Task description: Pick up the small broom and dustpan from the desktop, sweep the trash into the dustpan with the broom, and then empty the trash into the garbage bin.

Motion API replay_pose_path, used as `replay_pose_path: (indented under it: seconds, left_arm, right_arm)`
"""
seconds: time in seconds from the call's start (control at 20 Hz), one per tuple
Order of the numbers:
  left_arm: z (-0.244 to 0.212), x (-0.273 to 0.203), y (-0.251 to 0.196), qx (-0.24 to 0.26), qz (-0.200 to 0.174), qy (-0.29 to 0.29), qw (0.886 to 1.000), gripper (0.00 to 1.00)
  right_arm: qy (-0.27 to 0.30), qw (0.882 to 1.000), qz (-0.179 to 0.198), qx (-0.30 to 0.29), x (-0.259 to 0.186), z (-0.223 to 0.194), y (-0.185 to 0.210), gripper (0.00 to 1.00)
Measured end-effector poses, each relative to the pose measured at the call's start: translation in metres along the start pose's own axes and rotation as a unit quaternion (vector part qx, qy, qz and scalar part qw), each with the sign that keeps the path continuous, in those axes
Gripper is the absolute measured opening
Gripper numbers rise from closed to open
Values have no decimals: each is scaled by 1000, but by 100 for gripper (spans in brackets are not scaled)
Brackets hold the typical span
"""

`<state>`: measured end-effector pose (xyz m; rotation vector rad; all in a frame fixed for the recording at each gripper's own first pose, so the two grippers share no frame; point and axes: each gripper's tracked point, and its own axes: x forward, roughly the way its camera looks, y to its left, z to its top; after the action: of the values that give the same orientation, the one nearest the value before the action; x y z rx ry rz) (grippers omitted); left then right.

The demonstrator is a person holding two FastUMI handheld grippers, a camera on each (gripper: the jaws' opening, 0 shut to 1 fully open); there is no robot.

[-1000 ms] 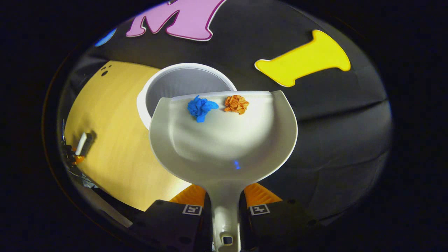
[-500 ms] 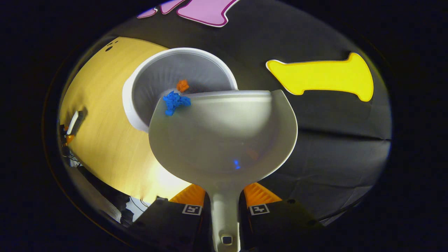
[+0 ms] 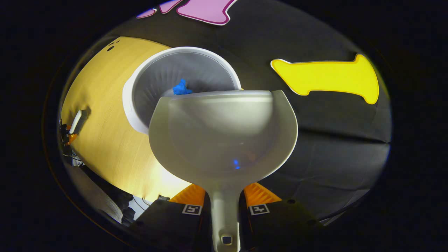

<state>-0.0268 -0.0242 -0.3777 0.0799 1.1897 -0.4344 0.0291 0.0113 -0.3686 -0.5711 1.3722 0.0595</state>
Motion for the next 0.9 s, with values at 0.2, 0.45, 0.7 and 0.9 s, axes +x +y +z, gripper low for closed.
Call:
replay_pose_path:
  seconds: [0.2,0.45,0.7,0.9]
  left_arm:
    - [2,0,0,-2,7,-1,1000,24]
    - [5,-3,1,0,15,-2,1000,24]
    - [10,-6,9,6,28,-4,1000,24]
    - [12,-9,17,4,40,-5,999,24]
  right_arm:
    - [-25,1000,0,5,-5,1,-2,34]
    - [-113,992,17,45,-41,9,5,34]
    - [-205,975,54,60,-103,7,43,34]
    - [-235,966,101,32,-132,-8,109,34]
